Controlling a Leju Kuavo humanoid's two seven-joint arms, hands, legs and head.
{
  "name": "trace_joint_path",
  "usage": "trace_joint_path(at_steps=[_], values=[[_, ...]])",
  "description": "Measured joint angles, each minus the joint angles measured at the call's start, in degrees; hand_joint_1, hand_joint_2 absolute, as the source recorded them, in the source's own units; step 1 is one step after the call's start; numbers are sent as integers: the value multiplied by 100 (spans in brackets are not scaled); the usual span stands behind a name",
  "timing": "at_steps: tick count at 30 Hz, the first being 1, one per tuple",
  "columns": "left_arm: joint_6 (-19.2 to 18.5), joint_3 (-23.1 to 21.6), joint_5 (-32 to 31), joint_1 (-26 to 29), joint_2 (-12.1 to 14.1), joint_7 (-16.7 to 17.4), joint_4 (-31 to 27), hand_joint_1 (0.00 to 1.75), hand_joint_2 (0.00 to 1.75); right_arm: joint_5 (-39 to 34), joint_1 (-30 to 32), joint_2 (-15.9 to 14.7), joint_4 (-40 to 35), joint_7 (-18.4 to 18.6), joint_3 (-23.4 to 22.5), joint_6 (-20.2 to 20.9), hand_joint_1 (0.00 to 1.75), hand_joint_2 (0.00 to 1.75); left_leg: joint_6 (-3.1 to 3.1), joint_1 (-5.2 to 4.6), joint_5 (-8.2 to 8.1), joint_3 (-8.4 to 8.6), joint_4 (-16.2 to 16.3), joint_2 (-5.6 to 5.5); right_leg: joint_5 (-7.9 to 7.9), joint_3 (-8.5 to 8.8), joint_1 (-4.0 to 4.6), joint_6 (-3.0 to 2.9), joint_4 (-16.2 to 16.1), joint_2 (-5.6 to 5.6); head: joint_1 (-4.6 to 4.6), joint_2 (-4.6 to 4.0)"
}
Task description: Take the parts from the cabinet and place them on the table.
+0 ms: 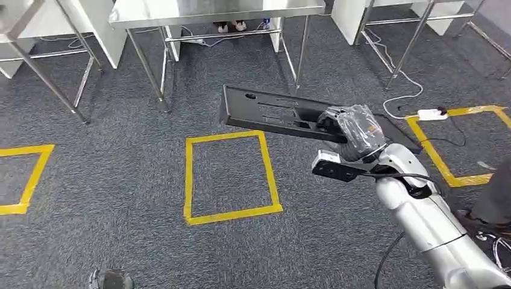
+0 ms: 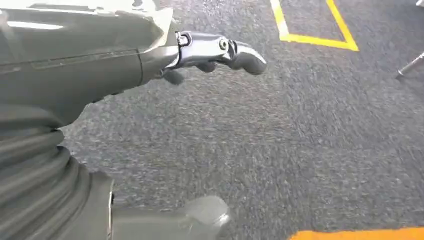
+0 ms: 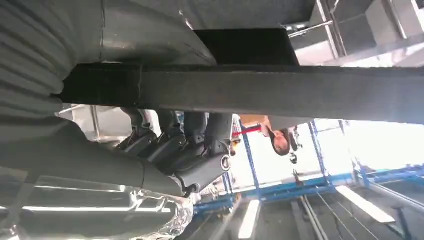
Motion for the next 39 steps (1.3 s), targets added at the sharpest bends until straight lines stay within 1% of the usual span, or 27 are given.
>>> trace_joint_path(at_steps=[1,2,3,4,5,7,8,9,10,11,12,13,16,17,18,19,21,22,23,24,26,27,28,29,30,31,39], values=[[0,-4,0,7,15,0,0,0,175,-2,-1,15,2,-5,0,-11,147,175,-21,4,-10,-14,8,-39,16,15,-58,-42,-22,-54,-7,0],[-2,-20,0,13,15,0,0,0,175,0,-12,22,2,-7,-4,-37,147,175,-47,1,-78,-35,92,144,20,38,-57,-66,-35,-97,-4,0],[-2,-33,0,1,24,0,0,0,175,0,-5,22,2,-7,-20,-59,147,175,-77,-18,-222,-128,305,399,11,50,-53,-146,-36,-143,-72,0],[-2,-37,2,-19,37,0,0,0,175,-2,-5,20,7,-9,-28,-75,147,175,-110,-3,-456,-344,745,592,0,55,-33,-170,-35,-186,-68,0],[-2,-41,0,-27,48,0,0,0,175,0,-3,20,20,-11,-26,-74,147,175,-127,11,-665,-589,1227,686,-6,57,-14,-179,-35,-242,-66,0],[-4,-48,0,-23,35,2,2,0,175,2,22,20,41,-11,-26,-74,147,175,-140,21,-818,-919,1822,738,-19,58,2,-196,-34,-343,-70,0],[-7,-48,0,-24,31,0,4,0,175,13,36,20,53,-11,-24,-77,147,175,-136,22,-702,-905,1749,738,-27,64,6,-203,-34,-398,-63,0],[-7,-48,2,-25,33,0,4,0,175,20,41,22,61,-11,-24,-79,147,175,-119,21,-497,-765,1447,743,-33,73,12,-207,-33,-450,-70,0],[-7,-48,2,-28,42,2,7,0,175,24,37,26,68,-15,-24,-81,147,175,-84,11,-236,-506,950,793,-43,89,16,-215,-34,-495,-66,0],[-2,-48,11,-37,50,0,9,0,175,33,24,33,77,-24,-28,-90,147,175,-27,-16,-26,-216,429,961,-59,111,27,-203,-34,-540,-74,0],[0,-48,20,-53,57,0,9,0,175,35,16,33,83,-26,-31,-96,147,175,29,-70,-28,-48,110,1249,-83,126,61,-180,-32,-582,-70,0],[0,-50,26,-81,59,0,11,0,175,35,8,31,90,-33,-37,-114,147,175,42,-94,-45,-39,84,1188,-104,120,112,-142,-36,-623,-59,0],[4,-48,72,-77,61,0,15,0,175,50,-20,61,127,-68,-42,-123,147,175,89,-109,-32,-48,45,968,-135,193,137,-80,-79,-827,-59,0],[7,-48,77,-67,59,0,17,0,175,55,-21,59,129,-72,-50,-125,147,175,137,-18,19,38,-45,915,-186,146,160,-44,-28,-774,-53,0],[11,-50,77,-79,46,0,20,0,175,52,-29,63,142,-79,-59,-127,147,175,162,-42,34,56,-74,852,-268,117,118,-43,148,-514,-35,0],[7,-50,77,-96,50,0,24,0,175,48,-46,59,146,-92,-72,-147,147,175,188,-32,45,53,-70,801,-430,-63,102,-78,508,-331,-39,0],[9,-52,85,-103,50,0,26,0,175,50,-43,50,199,-114,-59,-147,147,175,197,-27,42,51,-69,639,-774,-572,74,-103,1454,-196,-15,0],[9,-61,98,-95,44,0,33,0,175,50,-36,48,232,-114,-48,-144,147,175,197,-28,42,51,-68,556,-822,-742,72,-70,1736,-182,-15,0],[9,-76,107,-89,42,0,39,0,175,48,-28,48,256,-120,-41,-147,147,175,195,-27,42,51,-64,472,-742,-768,66,-24,1692,-177,-20,0],[9,-85,112,-89,42,0,44,0,175,48,-32,52,264,-123,-33,-147,147,175,191,-22,40,52,-56,398,-569,-661,51,39,1402,-177,-11,0],[9,-103,118,-89,35,0,48,0,175,44,-51,57,284,-123,-26,-149,147,175,154,-2,18,49,-8,277,-88,-199,-11,170,350,-94,-13,0],[9,-107,120,-89,41,0,50,0,175,33,-56,59,293,-127,-24,-149,147,175,116,-8,-3,21,20,215,-10,-74,-57,186,23,31,4,0],[7,-118,120,-88,46,0,50,0,175,24,-69,59,302,-125,-20,-153,147,175,78,-36,-30,1,73,186,7,-28,7,101,4,12,-2,0],[4,-125,120,-81,53,0,52,0,175,24,-65,68,304,-127,-15,-155,147,175,59,-43,-25,-17,60,161,1,-38,3,39,7,-10,-11,0],[4,-131,120,-74,57,0,55,0,175,22,-65,74,308,-125,-13,-155,147,175,122,-42,-36,-35,76,167,17,-39,-33,18,-3,-11,-11,0],[0,-131,120,-66,55,0,61,0,175,20,-72,79,315,-127,-13,-155,147,175,177,-39,-14,-38,71,170,19,-42,-14,14,-4,-9,-17,0],[-114,-133,197,-93,63,2,129,0,175,17,-82,74,354,-127,18,-164,147,175,175,-33,-14,16,13,253,25,-44,18,-15,-1,45,-13,0]])
